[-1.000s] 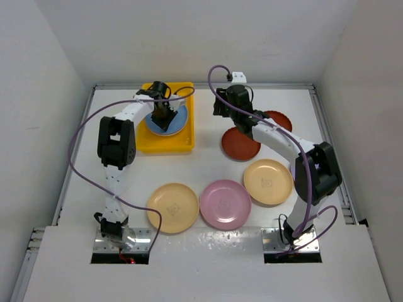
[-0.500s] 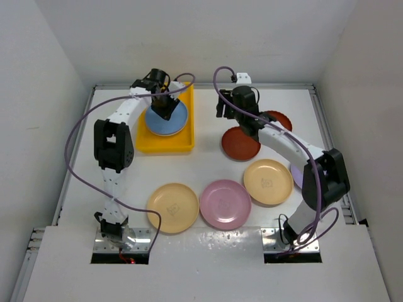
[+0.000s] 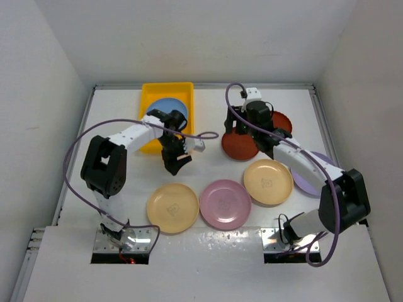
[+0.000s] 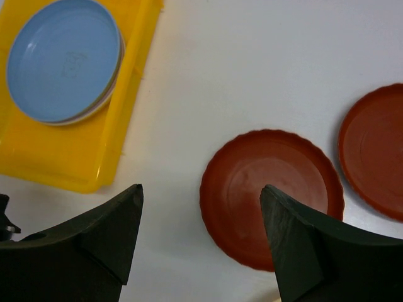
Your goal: Place the plates into the plastic bin on the countertop
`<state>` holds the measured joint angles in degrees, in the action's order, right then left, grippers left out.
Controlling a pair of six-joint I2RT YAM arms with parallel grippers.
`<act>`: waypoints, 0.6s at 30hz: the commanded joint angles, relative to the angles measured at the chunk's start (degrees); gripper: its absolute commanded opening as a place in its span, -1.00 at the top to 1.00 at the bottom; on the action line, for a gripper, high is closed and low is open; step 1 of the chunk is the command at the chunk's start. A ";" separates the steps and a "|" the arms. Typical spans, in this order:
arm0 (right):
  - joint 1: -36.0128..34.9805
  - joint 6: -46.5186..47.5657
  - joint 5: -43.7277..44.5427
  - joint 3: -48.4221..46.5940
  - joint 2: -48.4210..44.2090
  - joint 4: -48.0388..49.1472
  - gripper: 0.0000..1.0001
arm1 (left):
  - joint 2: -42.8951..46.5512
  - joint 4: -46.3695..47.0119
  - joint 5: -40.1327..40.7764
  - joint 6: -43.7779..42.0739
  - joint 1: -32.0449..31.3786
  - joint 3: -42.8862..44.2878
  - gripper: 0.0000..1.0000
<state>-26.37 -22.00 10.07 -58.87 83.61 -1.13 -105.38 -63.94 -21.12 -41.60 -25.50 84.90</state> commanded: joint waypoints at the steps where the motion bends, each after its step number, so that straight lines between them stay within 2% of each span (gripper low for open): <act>1: 0.00 0.12 -1.89 2.62 -3.71 1.48 -0.49 | 3.52 5.92 3.45 -0.50 -1.66 -8.31 -0.37; 9: 0.18 -2.51 -1.63 8.51 -8.12 -0.28 -0.49 | 2.99 14.02 5.48 3.64 -3.94 -18.71 -0.37; 12: 0.27 -3.40 -1.01 8.77 -8.91 -1.25 -0.49 | 2.99 14.55 4.69 4.34 -5.43 -22.32 -0.28; 14: 0.18 -3.75 -0.14 8.86 -9.52 -1.95 -0.49 | 2.99 16.12 4.69 5.04 -6.14 -24.51 0.03; 15: 0.09 -4.10 -0.05 8.86 -10.04 -1.95 -0.49 | 2.99 16.13 4.69 5.65 -6.14 -24.52 0.28; 16: 0.09 -4.10 0.56 9.38 -10.31 -2.12 -0.49 | 2.99 16.13 4.69 5.66 -6.14 -24.52 0.69; 18: -0.08 -4.19 0.92 9.83 -10.58 -1.86 -0.49 | 3.69 16.13 4.69 6.36 -5.10 -23.04 0.98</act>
<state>-26.37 -25.06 9.34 -49.56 75.26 -3.84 -102.67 -50.61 -16.03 -35.83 -30.94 61.80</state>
